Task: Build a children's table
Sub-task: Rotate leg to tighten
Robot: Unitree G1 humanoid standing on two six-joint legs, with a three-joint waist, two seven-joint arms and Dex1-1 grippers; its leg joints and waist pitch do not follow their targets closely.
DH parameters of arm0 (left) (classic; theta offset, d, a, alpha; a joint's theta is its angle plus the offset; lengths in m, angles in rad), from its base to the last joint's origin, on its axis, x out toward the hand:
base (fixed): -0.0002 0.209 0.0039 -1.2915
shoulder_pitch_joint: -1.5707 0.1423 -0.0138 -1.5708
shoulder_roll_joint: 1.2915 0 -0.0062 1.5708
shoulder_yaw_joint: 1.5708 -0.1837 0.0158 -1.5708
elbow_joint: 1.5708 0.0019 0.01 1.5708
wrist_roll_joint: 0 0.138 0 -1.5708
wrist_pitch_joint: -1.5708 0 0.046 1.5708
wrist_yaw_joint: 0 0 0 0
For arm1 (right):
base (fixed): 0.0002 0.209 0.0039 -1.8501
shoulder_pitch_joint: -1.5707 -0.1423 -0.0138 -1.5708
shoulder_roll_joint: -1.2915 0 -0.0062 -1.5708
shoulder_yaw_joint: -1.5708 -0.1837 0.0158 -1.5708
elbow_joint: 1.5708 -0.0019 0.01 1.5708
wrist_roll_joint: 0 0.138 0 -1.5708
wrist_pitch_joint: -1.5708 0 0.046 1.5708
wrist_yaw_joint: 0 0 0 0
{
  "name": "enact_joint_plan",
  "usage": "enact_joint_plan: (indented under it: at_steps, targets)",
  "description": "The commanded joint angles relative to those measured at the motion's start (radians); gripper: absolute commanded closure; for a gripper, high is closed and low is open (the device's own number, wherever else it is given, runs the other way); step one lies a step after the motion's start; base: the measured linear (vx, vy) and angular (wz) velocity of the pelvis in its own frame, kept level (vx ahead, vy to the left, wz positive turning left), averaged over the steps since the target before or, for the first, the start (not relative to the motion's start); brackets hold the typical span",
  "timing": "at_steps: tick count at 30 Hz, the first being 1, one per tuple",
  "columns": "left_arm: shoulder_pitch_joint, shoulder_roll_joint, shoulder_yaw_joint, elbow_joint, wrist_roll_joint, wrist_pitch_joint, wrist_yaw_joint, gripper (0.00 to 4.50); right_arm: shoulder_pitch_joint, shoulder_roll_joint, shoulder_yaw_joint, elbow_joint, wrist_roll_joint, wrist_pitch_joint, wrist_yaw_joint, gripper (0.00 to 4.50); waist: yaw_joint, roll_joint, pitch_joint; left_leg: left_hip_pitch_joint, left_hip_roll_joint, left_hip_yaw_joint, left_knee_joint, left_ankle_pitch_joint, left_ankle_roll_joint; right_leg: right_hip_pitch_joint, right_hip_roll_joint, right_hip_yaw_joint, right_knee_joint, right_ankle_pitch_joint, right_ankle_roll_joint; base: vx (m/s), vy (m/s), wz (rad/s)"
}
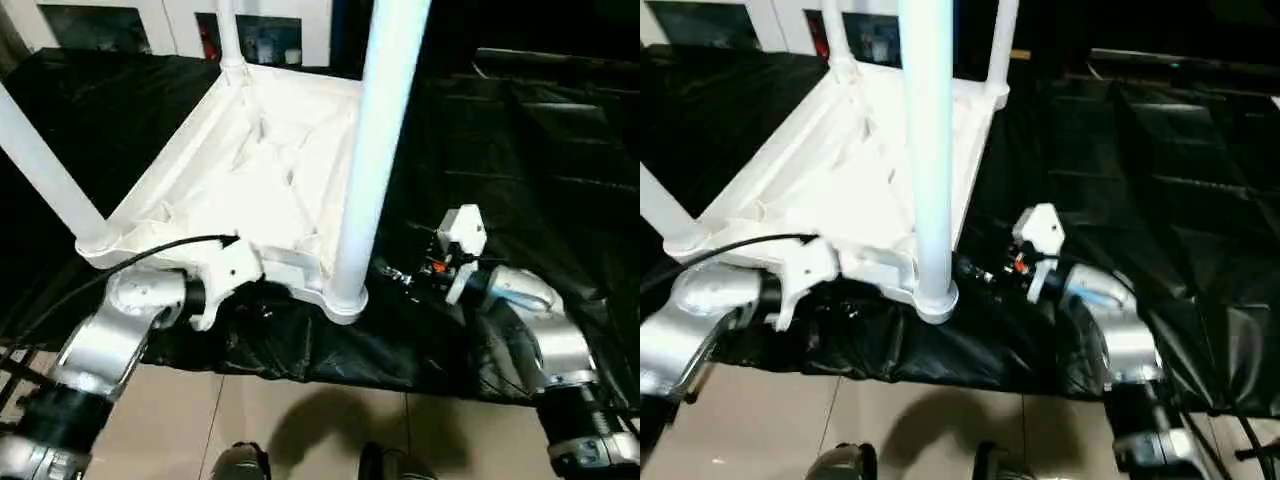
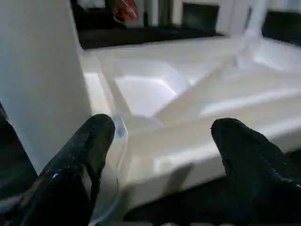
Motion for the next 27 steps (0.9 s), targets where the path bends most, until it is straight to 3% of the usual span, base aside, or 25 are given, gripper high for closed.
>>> enact_joint_plan:
  at_steps: [1, 3, 4, 5, 6, 8, 9, 11, 12, 13, 14, 15, 16, 17, 20, 22, 25, 27]
  targets:
    - [0.091, -0.086, 0.136, -0.123, -0.048, 0.012, 0.183, 3.58, 0.077, 0.014, -0.095, -0.093, -0.002, 0.073, -0.165, 0.69, 0.004, 0.002, -0.105, 0.004, 0.031, -0.001, -0.060, -0.139, 0.063, 0.077, -0.045, 0.043, -0.052, -0.205, -0.243, 0.000, 0.000, 0.00]
    - [0.120, -0.137, 0.178, -0.143, -0.054, 0.016, 0.260, 3.58, 0.101, 0.027, -0.121, -0.120, -0.009, 0.085, -0.221, 0.69, 0.007, 0.001, -0.106, 0.006, 0.030, 0.002, -0.059, -0.172, 0.061, 0.073, -0.041, 0.041, -0.059, -0.222, -0.242, 0.000, 0.000, 0.00]
    - [0.150, -0.187, 0.212, -0.149, -0.045, -0.007, 0.341, 3.58, 0.138, 0.037, -0.130, -0.154, -0.018, 0.094, -0.252, 0.69, 0.011, 0.008, -0.116, 0.010, 0.027, 0.001, -0.057, -0.182, 0.057, 0.076, -0.042, 0.039, -0.059, -0.241, -0.238, 0.000, 0.000, 0.00]
    - [0.179, -0.239, 0.245, -0.141, -0.035, -0.035, 0.429, 3.58, 0.178, 0.051, -0.136, -0.184, -0.042, 0.096, -0.295, 0.69, 0.009, 0.002, -0.109, 0.006, 0.027, 0.001, -0.060, -0.214, 0.054, 0.073, -0.038, 0.038, -0.069, -0.280, -0.214, 0.000, 0.000, 0.00]
    - [0.179, -0.239, 0.245, -0.141, -0.035, -0.035, 0.429, 3.58, 0.178, 0.051, -0.136, -0.184, -0.042, 0.096, -0.295, 0.69, 0.010, -0.004, -0.111, 0.004, 0.025, 0.000, -0.061, -0.240, 0.044, 0.076, -0.040, 0.036, -0.076, -0.339, -0.179, 0.000, 0.000, 0.00]
    - [0.198, -0.278, 0.270, -0.127, -0.026, -0.064, 0.498, 3.58, 0.207, 0.064, -0.140, -0.205, -0.061, 0.095, -0.330, 0.69, 0.008, -0.005, -0.112, 0.004, 0.022, -0.004, -0.067, -0.284, 0.032, 0.073, -0.040, 0.033, -0.088, -0.436, -0.121, 0.000, 0.000, 0.00]
    - [0.199, -0.317, 0.278, -0.061, -0.009, -0.121, 0.586, 3.58, 0.251, 0.101, -0.143, -0.224, -0.065, 0.093, -0.383, 0.69, 0.006, -0.022, -0.119, 0.010, 0.020, -0.004, -0.065, -0.301, 0.032, 0.068, -0.037, 0.032, -0.098, -0.490, -0.082, 0.000, 0.000, 0.00]
    - [0.168, -0.323, 0.246, 0.000, -0.010, -0.148, 0.581, 3.58, 0.275, 0.114, -0.124, -0.228, -0.070, 0.091, -0.395, 0.69, 0.005, -0.009, -0.116, 0.018, 0.015, -0.006, -0.065, -0.346, 0.025, 0.055, -0.038, 0.028, -0.113, -0.583, -0.034, 0.000, 0.000, 0.00]
    - [0.155, -0.323, 0.233, 0.019, -0.012, -0.155, 0.572, 3.58, 0.283, 0.117, -0.115, -0.229, -0.072, 0.090, -0.396, 0.69, 0.002, -0.013, -0.117, 0.018, 0.008, -0.009, -0.064, -0.374, 0.017, 0.055, -0.036, 0.021, -0.127, -0.656, 0.010, 0.000, 0.000, 0.00]
    - [0.128, -0.341, 0.211, 0.022, -0.047, -0.149, 0.502, 3.58, 0.299, 0.114, -0.105, -0.245, -0.085, 0.100, -0.416, 0.69, 0.003, 0.002, -0.122, 0.026, 0.012, -0.015, -0.066, -0.387, 0.008, 0.053, -0.040, 0.019, -0.130, -0.660, 0.017, 0.000, 0.000, 0.00]
    - [0.123, -0.353, 0.200, 0.007, -0.071, -0.132, 0.457, 3.58, 0.307, 0.109, -0.109, -0.259, -0.089, 0.111, -0.430, 0.69, 0.001, -0.004, -0.123, 0.024, 0.015, -0.018, -0.070, -0.395, 0.007, 0.057, -0.040, 0.015, -0.132, -0.646, 0.013, 0.000, 0.000, 0.00]
    - [0.121, -0.358, 0.194, -0.001, -0.084, -0.124, 0.434, 3.58, 0.312, 0.108, -0.111, -0.266, -0.092, 0.117, -0.438, 0.69, 0.001, -0.004, -0.121, 0.023, 0.017, -0.019, -0.072, -0.404, 0.006, 0.058, -0.041, 0.013, -0.133, -0.640, 0.006, 0.000, 0.000, 0.00]
    - [0.120, -0.359, 0.171, -0.012, -0.096, -0.127, 0.391, 3.58, 0.319, 0.106, -0.117, -0.276, -0.094, 0.125, -0.447, 0.69, -0.002, -0.004, -0.117, 0.029, 0.022, -0.021, -0.077, -0.442, 0.005, 0.057, -0.040, 0.009, -0.137, -0.636, -0.005, 0.000, 0.000, 0.00]
    - [0.118, -0.356, 0.124, -0.048, -0.152, -0.094, 0.285, 3.58, 0.334, 0.099, -0.128, -0.290, -0.088, 0.137, -0.448, 0.69, -0.004, -0.007, -0.117, 0.028, 0.023, -0.024, -0.080, -0.462, 0.006, 0.061, -0.044, 0.008, -0.137, -0.642, -0.006, 0.000, 0.000, 0.00]
    - [0.103, -0.355, 0.084, -0.051, -0.177, -0.095, 0.239, 3.58, 0.345, 0.095, -0.133, -0.296, -0.091, 0.143, -0.454, 0.69, -0.008, -0.003, -0.118, 0.030, 0.025, -0.027, -0.084, -0.495, 0.001, 0.063, -0.045, 0.007, -0.138, -0.631, -0.012, -0.010, 0.017, -0.01]
    - [0.071, -0.360, 0.039, -0.026, -0.181, -0.101, 0.213, 3.58, 0.350, 0.092, -0.125, -0.299, -0.096, 0.145, -0.457, 0.69, -0.014, -0.007, -0.118, 0.025, 0.024, -0.027, -0.087, -0.495, 0.002, 0.069, -0.046, 0.004, -0.139, -0.617, -0.011, 0.000, 0.000, 0.00]
    - [0.037, -0.387, 0.004, 0.007, -0.158, -0.104, 0.217, 3.58, 0.348, 0.090, -0.118, -0.298, -0.098, 0.147, -0.462, 0.69, -0.016, -0.009, -0.119, 0.029, 0.015, -0.024, -0.078, -0.476, 0.006, 0.067, -0.050, -0.002, -0.153, -0.668, 0.013, 0.000, 0.000, 0.00]
    - [0.015, -0.413, -0.011, 0.046, -0.115, -0.144, 0.239, 3.58, 0.343, 0.089, -0.114, -0.298, -0.099, 0.151, -0.468, 0.69, -0.019, -0.004, -0.119, 0.034, 0.015, -0.023, -0.075, -0.472, 0.009, 0.067, -0.049, -0.010, -0.164, -0.678, 0.022, 0.000, 0.000, 0.00]
